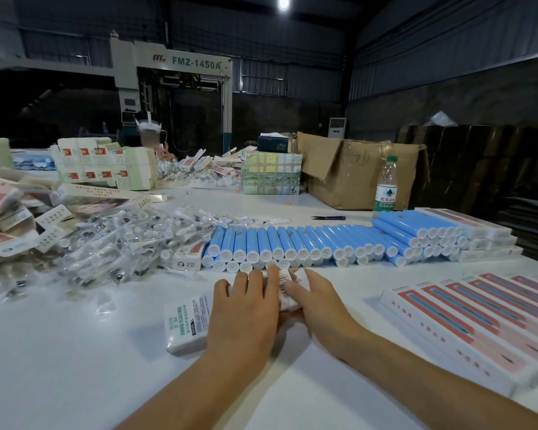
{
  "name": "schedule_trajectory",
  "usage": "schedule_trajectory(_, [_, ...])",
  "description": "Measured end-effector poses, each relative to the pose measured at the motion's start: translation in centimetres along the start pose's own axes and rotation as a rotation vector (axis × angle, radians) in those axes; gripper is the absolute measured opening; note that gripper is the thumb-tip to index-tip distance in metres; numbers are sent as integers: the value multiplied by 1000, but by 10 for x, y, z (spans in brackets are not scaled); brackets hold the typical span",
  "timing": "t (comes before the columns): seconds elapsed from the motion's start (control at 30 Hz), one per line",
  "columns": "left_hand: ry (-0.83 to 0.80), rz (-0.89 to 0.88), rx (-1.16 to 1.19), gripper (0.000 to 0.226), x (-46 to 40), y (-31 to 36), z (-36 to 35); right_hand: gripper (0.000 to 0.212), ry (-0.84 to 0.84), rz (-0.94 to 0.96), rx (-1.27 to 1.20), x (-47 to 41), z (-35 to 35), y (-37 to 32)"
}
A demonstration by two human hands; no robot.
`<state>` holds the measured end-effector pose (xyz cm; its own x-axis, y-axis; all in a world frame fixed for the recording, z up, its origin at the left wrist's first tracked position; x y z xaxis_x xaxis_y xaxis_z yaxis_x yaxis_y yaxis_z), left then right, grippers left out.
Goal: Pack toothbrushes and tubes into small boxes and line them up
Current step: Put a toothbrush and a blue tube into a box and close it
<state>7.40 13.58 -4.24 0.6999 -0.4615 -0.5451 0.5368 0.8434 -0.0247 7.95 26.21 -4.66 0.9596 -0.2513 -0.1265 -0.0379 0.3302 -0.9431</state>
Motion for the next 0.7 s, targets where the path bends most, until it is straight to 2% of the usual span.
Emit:
schedule_trajectory(0.07, [16, -14, -6, 77, 1, 2, -1, 24, 87, 152, 346, 8, -8, -1])
schedule_trajectory(0.13, [91, -37, -10, 73, 2, 4, -3, 25, 117, 219, 447, 10, -14, 2])
schedule_trajectory(0.2, [112, -46, -25, 72, 2, 4, -4, 17, 105, 218, 435, 9, -15, 5])
schedule_trajectory(0.3, [76, -2, -70, 71, 3, 4, -4, 26, 25, 155, 202, 6, -15, 4])
schedule_trajectory(0.4, [130, 3, -40, 72, 1, 0, -2, 26, -151, 0, -359, 4, -7, -5])
schedule_trajectory(0.47, [179, -29, -27, 74, 0, -2, -1, 30, -220, -73, -626, 2, 1, -10])
schedule_trajectory(0.57, [174, -31, -52, 76, 0, -4, -2, 30, -225, -87, -623, 4, 4, -9])
schedule_trajectory(0.7, [39, -4, -26, 75, 0, -2, -5, 33, -62, -41, -320, 5, 2, -7])
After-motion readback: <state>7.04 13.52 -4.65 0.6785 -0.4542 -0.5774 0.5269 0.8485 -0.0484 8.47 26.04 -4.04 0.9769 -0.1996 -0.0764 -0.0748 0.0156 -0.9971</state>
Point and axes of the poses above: each hand's wrist, its own x-axis away from the middle knuckle, its own z-axis out of the back of the hand, y = z × x, the point moved 1 cm from there along -x, towards the middle knuckle, and after that the axes turned 11 degrees about x, right-handed, at the moved point
